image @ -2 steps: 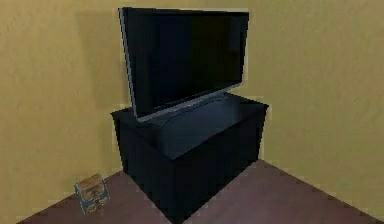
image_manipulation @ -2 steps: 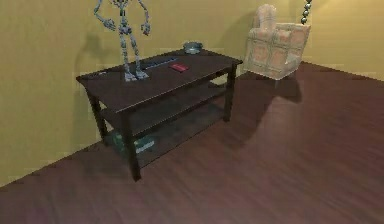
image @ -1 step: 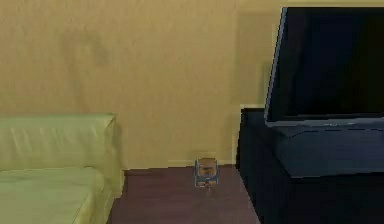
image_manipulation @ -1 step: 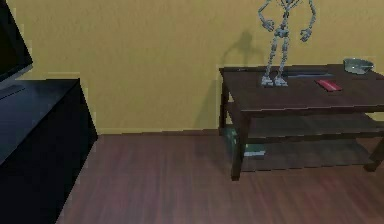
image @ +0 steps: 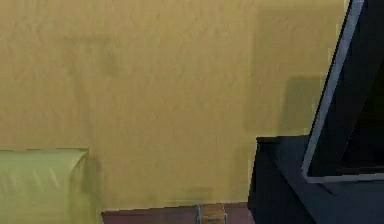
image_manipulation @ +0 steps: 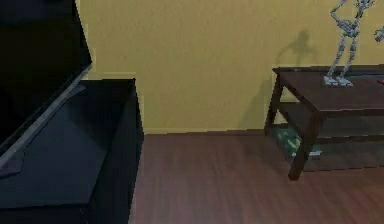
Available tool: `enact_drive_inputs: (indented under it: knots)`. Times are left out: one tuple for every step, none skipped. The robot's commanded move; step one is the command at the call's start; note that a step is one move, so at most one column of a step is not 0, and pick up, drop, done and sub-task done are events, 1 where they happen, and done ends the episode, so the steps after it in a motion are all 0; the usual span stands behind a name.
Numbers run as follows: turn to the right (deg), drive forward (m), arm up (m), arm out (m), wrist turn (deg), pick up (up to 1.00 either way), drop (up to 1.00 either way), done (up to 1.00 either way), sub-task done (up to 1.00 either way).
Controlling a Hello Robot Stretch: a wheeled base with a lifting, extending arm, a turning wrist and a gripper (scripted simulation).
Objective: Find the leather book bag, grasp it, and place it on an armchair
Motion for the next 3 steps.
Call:
enact_drive_inputs:
  knots:
    - [-45.0, 0.00, 0.00, 0.00, 0.0, 0.00, 0.00, 0.00, 0.00]
    - [-33.0, 0.00, 0.00, 0.00, 0.0, 0.00, 0.00, 0.00, 0.00]
    - [0.0, 0.00, 0.10, 0.00, 0.0, 0.00, 0.00, 0.00, 0.00]
